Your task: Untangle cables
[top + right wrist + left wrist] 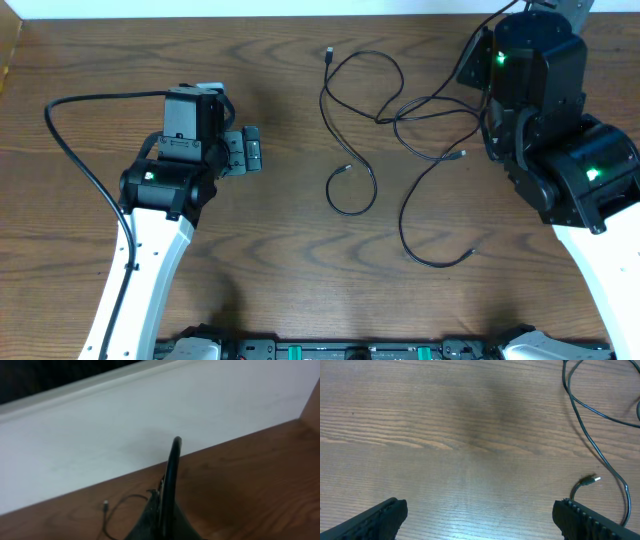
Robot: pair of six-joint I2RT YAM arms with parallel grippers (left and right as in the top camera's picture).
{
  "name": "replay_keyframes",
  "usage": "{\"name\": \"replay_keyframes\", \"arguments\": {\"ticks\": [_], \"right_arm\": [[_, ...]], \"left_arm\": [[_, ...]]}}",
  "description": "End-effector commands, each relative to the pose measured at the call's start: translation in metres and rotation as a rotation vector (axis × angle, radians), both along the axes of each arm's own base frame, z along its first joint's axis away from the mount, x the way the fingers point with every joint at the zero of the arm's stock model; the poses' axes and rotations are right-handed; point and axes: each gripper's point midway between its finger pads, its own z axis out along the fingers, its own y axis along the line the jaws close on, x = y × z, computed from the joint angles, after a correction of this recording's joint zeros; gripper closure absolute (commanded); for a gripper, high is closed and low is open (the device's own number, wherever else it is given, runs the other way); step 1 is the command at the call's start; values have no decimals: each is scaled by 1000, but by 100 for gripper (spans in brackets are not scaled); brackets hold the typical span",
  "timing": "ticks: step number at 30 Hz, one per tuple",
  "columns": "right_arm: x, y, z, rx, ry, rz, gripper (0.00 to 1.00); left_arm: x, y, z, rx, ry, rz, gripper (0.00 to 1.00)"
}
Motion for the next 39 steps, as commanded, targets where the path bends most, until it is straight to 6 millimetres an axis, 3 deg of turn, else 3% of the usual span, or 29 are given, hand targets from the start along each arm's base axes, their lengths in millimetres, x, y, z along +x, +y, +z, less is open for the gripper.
{"name": "replay_keyframes", "arguments": {"ticks": [1,8,14,19,29,33,37,39], "right_arm": [[0,-7,5,-123,14,25,99],[-6,14,-15,-332,127,258,99],[-19,7,-57,-429,318,297,92],[-31,-6,-97,-395,503,250,90],[-25,-7,-144,-417,681,233,91],[-20,5,-158,-389,712,280,85],[-21,30,-178,-400,772,475,76],[-22,41,-189,-407,801,563,63]], "left_arm": [[2,1,3,12,-5,-8,3],[2,1,3,12,-5,-8,3],[2,1,3,11,-4,-8,3],[2,1,3,11,-4,-8,3],[2,1,3,11,-4,-8,3],[2,1,3,11,-4,-8,3],[2,1,3,11,-4,-8,3],[2,1,3,11,-4,-8,3]]}}
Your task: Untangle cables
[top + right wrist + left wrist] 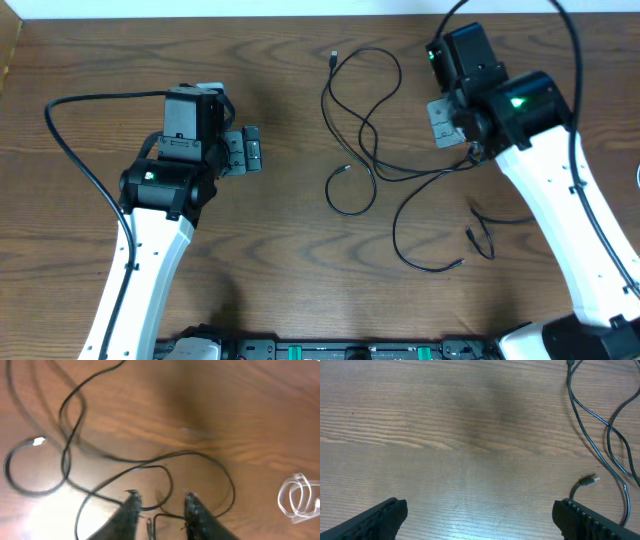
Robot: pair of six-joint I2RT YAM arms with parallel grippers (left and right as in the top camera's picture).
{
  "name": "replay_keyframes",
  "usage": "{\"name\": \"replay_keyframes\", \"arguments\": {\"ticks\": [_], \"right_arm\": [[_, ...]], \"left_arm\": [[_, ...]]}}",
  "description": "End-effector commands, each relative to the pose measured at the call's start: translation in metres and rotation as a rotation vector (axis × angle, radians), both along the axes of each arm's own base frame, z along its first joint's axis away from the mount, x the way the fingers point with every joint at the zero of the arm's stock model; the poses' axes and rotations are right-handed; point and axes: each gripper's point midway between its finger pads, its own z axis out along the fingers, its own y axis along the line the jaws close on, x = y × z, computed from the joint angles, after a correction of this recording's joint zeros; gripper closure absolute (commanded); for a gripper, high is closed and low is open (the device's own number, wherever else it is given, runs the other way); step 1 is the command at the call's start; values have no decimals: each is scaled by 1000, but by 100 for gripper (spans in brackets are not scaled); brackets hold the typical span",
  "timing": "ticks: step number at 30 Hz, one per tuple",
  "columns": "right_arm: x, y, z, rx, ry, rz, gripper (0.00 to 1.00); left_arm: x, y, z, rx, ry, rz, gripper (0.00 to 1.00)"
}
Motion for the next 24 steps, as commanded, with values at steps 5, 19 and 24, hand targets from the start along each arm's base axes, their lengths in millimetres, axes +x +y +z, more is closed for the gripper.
{"name": "replay_keyframes", "arguments": {"ticks": [5,19,24], "right_arm": [[5,30,-43,18,169,226,23],[-31,53,-120,32,558,508,1],[-44,62,-136,78,653,606,1]], "left_arm": [[2,1,3,11,-5,-8,3],[2,1,3,12,-5,-8,3],[2,1,3,11,-5,-8,3]]}}
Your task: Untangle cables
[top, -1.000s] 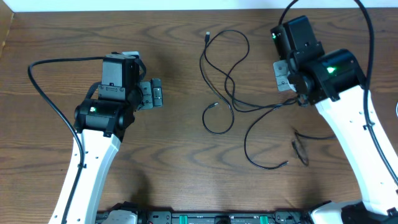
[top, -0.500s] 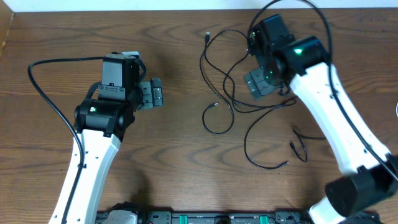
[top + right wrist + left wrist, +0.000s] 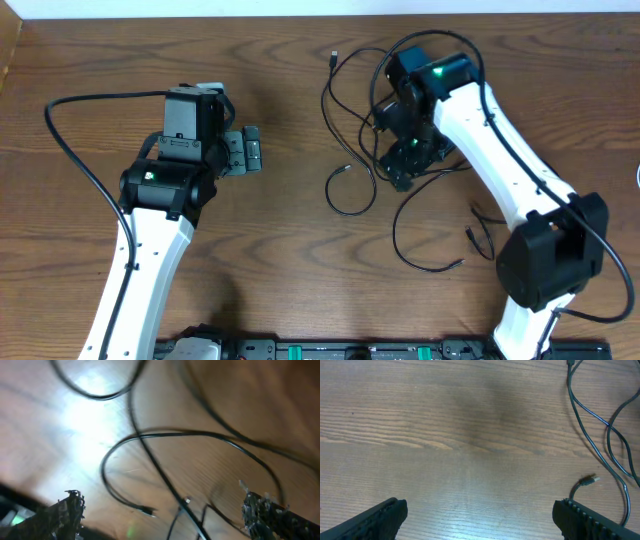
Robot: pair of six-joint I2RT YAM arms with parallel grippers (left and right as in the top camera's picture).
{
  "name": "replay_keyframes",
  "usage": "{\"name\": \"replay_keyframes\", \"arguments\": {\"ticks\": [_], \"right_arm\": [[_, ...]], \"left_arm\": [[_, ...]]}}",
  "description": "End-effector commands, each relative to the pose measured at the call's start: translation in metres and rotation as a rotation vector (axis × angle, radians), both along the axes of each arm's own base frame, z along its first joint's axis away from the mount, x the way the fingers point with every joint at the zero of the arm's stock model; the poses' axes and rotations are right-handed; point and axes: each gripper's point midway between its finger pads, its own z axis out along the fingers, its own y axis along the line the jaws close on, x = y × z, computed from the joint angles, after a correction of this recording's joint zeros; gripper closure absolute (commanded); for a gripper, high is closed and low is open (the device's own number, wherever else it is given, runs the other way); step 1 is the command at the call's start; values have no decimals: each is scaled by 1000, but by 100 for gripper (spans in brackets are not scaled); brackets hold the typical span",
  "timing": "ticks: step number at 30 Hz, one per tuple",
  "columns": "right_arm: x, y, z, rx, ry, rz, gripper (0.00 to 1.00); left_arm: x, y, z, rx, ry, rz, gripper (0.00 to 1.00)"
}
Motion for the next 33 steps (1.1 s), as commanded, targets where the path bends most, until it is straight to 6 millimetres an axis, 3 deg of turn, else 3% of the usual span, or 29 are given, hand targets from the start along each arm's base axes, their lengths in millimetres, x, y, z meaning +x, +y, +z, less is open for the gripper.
{"name": "replay_keyframes", "arguments": {"ticks": [1,10,14,17,23,27,30,33], "right_arm": [[-6,13,-11,73,72,103,1],[-19,7,-51,42,185,171,2],[-23,7,-68,43,197,169,46],[-23,7,-76,43,191,146,99],[-12,9,-81,34,141,71,99],[2,-7,-76,-76,75,-7,99],[15,-20,-60,-162,9,-53,99],[36,-32,-30,-243,-110,-128,99]], "left_arm": [[2,1,3,11,-5,-8,3],[2,1,3,11,-5,-8,3],[2,1,3,11,-5,-8,3],[2,1,3,11,-5,-8,3],[2,1,3,11,-5,-8,2],[2,1,3,11,-5,-8,2],[2,1,3,11,-5,-8,3],[2,1,3,11,-5,-8,3]]}}
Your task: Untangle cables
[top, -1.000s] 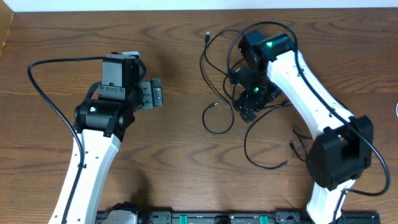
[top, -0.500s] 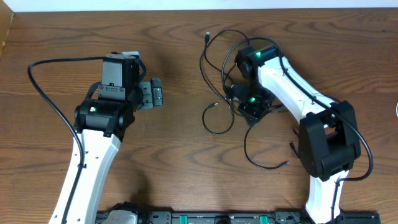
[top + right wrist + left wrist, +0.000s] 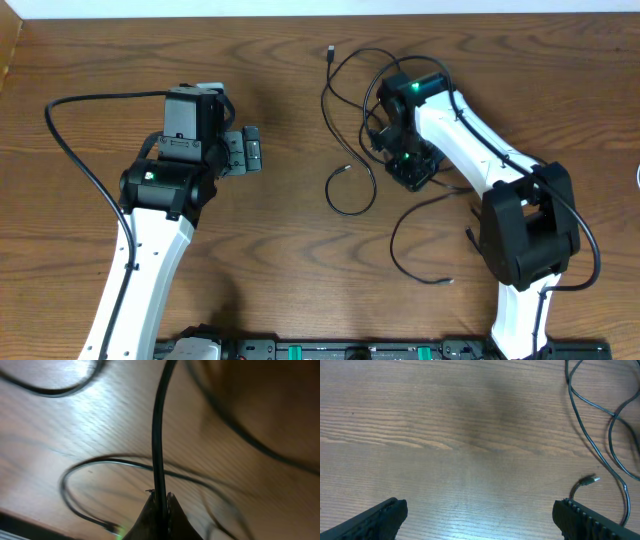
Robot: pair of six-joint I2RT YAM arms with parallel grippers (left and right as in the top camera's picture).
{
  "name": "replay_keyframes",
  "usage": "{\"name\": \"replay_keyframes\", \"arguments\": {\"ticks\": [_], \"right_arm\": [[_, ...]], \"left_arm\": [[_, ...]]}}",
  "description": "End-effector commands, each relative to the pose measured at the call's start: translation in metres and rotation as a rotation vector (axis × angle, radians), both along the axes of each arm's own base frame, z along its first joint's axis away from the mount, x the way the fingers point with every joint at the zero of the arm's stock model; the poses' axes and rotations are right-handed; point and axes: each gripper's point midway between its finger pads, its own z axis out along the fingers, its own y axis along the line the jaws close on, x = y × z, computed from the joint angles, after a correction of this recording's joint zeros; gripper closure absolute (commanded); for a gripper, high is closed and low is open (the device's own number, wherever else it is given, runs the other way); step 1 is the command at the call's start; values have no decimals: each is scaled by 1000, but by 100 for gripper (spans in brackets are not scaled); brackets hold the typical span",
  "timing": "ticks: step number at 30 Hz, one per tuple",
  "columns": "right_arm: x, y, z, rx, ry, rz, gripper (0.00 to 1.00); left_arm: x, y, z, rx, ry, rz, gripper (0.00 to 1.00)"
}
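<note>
Several thin black cables (image 3: pixel 352 118) lie tangled at the table's far middle. One plug end (image 3: pixel 331 49) points to the back edge, and another end (image 3: pixel 592 479) curls into a loop (image 3: pixel 350 198). My right gripper (image 3: pixel 407 168) sits low in the tangle's right side. It is shut on one black cable (image 3: pixel 158 435), which runs straight up from the right gripper (image 3: pixel 160 498) in the right wrist view. A loose loop (image 3: pixel 415 255) trails toward the front. My left gripper (image 3: pixel 247 152) rests to the left of the cables, and in the left wrist view the left gripper (image 3: pixel 479 512) stands open over bare wood.
A short separate cable piece (image 3: pixel 478 236) lies right of the loose loop. The left arm's own thick lead (image 3: pixel 62 130) arcs over the table's left side. A small pale object (image 3: pixel 637 178) shows at the right edge. White wall runs along the back edge.
My right gripper, then wide open over the tangle, is now shut on one black cable. The loose front loop and its end have shifted nearer the front. My left arm has not moved.
My right arm first stood raised at the far right with its gripper shut. Then the gripper was low over the tangle's right side, jaws apart, then wide open over its middle. Now it grips a cable there. My left gripper stayed open throughout.
</note>
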Motion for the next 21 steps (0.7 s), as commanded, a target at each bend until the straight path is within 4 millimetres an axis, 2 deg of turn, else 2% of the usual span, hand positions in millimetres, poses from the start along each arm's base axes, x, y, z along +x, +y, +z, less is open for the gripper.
{"name": "replay_keyframes", "arguments": {"ticks": [1,6,10,16,21], "right_arm": [[36,-18,40,-125,-205,-111,99],[69,-24,102,-137,-436,-221,99],[93,-28,170,-95,-670,-355,99],[115,-27,305,116,-1070,-465,99],[109,-32,435,385,-1439,-560,99]], "left_arm": [[2,1,3,11,-5,-8,3],[2,1,3,11,-5,-8,2],[2,1,3,11,-5,-8,3],[2,1,3,11,-5,-8,3],[2,1,3,11,-5,-8,2]]}}
